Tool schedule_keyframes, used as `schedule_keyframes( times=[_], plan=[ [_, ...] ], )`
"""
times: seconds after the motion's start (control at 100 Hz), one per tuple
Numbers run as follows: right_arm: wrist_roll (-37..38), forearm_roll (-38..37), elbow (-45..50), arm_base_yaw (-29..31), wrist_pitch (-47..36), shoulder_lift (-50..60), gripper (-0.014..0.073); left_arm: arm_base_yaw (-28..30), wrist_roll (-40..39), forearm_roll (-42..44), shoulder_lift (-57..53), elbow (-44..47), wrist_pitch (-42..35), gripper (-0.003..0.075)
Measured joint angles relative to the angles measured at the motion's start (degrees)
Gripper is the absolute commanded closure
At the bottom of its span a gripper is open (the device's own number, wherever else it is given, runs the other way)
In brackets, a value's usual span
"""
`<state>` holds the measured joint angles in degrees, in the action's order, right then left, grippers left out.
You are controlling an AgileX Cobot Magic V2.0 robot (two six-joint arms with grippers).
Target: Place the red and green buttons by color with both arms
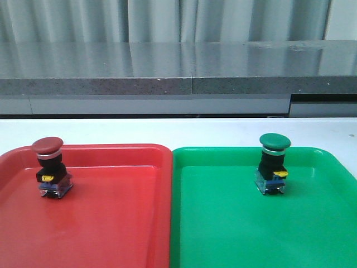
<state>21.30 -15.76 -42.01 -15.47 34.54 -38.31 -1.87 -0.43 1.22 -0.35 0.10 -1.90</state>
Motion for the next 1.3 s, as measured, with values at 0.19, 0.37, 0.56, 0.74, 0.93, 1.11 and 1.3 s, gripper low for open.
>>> schedule_keyframes(
  times=[0.19, 0.37, 0.56, 0.74, 0.93, 1.11, 1.3],
  plan=[
    [0.0, 0.0, 4.3, 0.0, 2.2, 9.7, 0.0359, 0.0, 0.0, 0.0, 0.0, 0.0, 0.0, 0.0739],
    [0.0, 0.0, 6.0, 0.0, 3.4, 14.1, 0.0608, 0.0, 0.0, 0.0, 0.0, 0.0, 0.0, 0.0739],
    [0.0, 0.0, 6.0, 0.0, 3.4, 14.3, 0.0662, 0.0, 0.0, 0.0, 0.0, 0.0, 0.0, 0.0739],
    [0.0, 0.0, 6.0, 0.0, 3.4, 14.3, 0.0662, 0.0, 0.0, 0.0, 0.0, 0.0, 0.0, 0.0739],
    [0.0, 0.0, 6.0, 0.0, 3.4, 14.3, 0.0662, 0.0, 0.0, 0.0, 0.0, 0.0, 0.0, 0.0739],
    [0.0, 0.0, 6.0, 0.0, 3.4, 14.3, 0.0662, 0.0, 0.0, 0.0, 0.0, 0.0, 0.0, 0.0739],
    [0.0, -0.1, 6.1, 0.0, 3.4, 14.3, 0.0662, 0.0, 0.0, 0.0, 0.0, 0.0, 0.0, 0.0739]
  ],
)
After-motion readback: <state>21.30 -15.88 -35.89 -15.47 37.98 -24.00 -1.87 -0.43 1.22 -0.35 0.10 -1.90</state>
